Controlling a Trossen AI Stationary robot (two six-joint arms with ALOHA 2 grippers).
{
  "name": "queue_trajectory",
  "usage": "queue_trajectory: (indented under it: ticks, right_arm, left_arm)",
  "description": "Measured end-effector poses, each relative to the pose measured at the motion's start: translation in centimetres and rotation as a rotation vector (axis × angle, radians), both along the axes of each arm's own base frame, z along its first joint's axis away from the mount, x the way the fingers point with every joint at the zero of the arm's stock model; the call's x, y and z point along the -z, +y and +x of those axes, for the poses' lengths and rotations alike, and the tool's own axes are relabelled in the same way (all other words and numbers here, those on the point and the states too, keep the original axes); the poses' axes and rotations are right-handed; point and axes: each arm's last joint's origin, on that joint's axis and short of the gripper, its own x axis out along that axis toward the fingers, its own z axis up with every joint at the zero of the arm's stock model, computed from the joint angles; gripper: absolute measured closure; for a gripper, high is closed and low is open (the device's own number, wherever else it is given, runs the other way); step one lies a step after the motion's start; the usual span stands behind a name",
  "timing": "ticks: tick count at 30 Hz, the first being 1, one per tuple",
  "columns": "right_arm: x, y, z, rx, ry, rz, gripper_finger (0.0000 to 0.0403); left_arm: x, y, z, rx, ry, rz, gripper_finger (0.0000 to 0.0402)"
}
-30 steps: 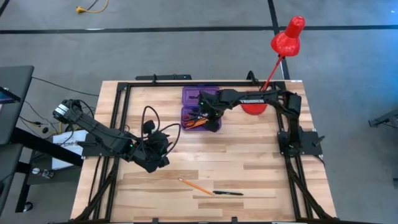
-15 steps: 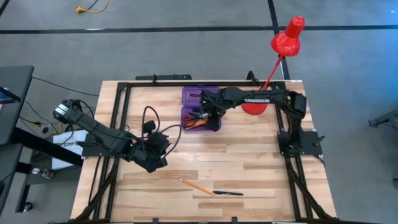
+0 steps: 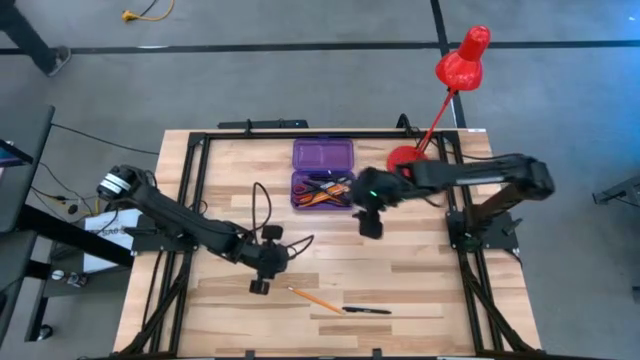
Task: Pick & place school supplies into a supply box
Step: Put the yellow pencil into the purple supply box
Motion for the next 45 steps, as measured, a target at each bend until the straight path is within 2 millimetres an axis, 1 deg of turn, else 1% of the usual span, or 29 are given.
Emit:
queue_trajectory:
  ticks: [3, 6, 8, 12, 15, 20, 24, 27, 31, 37, 40, 42, 45]
  right_arm:
    - [-0.9, 2.1, -2.3, 0.031, -0.041, -0.009, 0.0228]
    - [-1.4, 3.9, -4.4, 0.078, -0.067, -0.017, 0.0234]
    - [-1.4, 4.9, -5.8, 0.111, -0.072, -0.025, 0.0238]
    - [-0.9, 6.7, -7.9, 0.181, -0.069, -0.044, 0.0244]
    - [-0.4, 7.8, -9.0, 0.217, -0.07, -0.045, 0.0248]
    - [0.2, 9.1, -9.9, 0.237, -0.055, -0.05, 0.0256]
    - [0.4, 9.9, -10.4, 0.229, -0.053, -0.076, 0.0262]
    - [0.4, 10.1, -10.8, 0.218, -0.045, -0.079, 0.0267]
    - [0.5, 10.3, -11.4, 0.208, -0.013, -0.099, 0.0271]
    - [0.7, 10.6, -12.2, 0.173, 0.026, -0.135, 0.0271]
    - [0.8, 10.7, -12.5, 0.16, 0.04, -0.149, 0.0271]
    - [0.8, 10.7, -12.6, 0.156, 0.05, -0.156, 0.0271]
    - [0.8, 10.7, -12.7, 0.162, 0.051, -0.16, 0.0271]
  left_arm:
    - [1.0, -0.3, 0.4, 0.056, 0.02, -0.037, 0.0274]
    - [2.1, -0.9, 1.2, 0.126, 0.027, -0.083, 0.0274]
    - [2.8, -1.3, 1.7, 0.163, 0.019, -0.103, 0.0274]
    - [4.2, -1.9, 2.8, 0.19, 0.008, -0.138, 0.0274]
    - [4.4, -2.3, 3.8, 0.212, 0.0, -0.126, 0.0274]
    - [5.2, -2.8, 4.7, 0.247, 0.022, -0.107, 0.0274]
    - [5.4, -3.4, 6.2, 0.273, -0.003, -0.1, 0.0274]
    - [5.7, -4.1, 7.6, 0.281, -0.013, -0.097, 0.0274]
    - [6.6, -4.7, 9.1, 0.303, 0.021, -0.076, 0.0274]
    - [7.0, -5.4, 10.6, 0.296, 0.084, -0.042, 0.0276]
    - [6.9, -5.4, 10.8, 0.259, 0.118, -0.015, 0.0296]
    - [6.9, -5.0, 10.9, 0.235, 0.134, -0.008, 0.0323]
    - [7.1, -4.4, 10.9, 0.191, 0.167, -0.013, 0.0373]
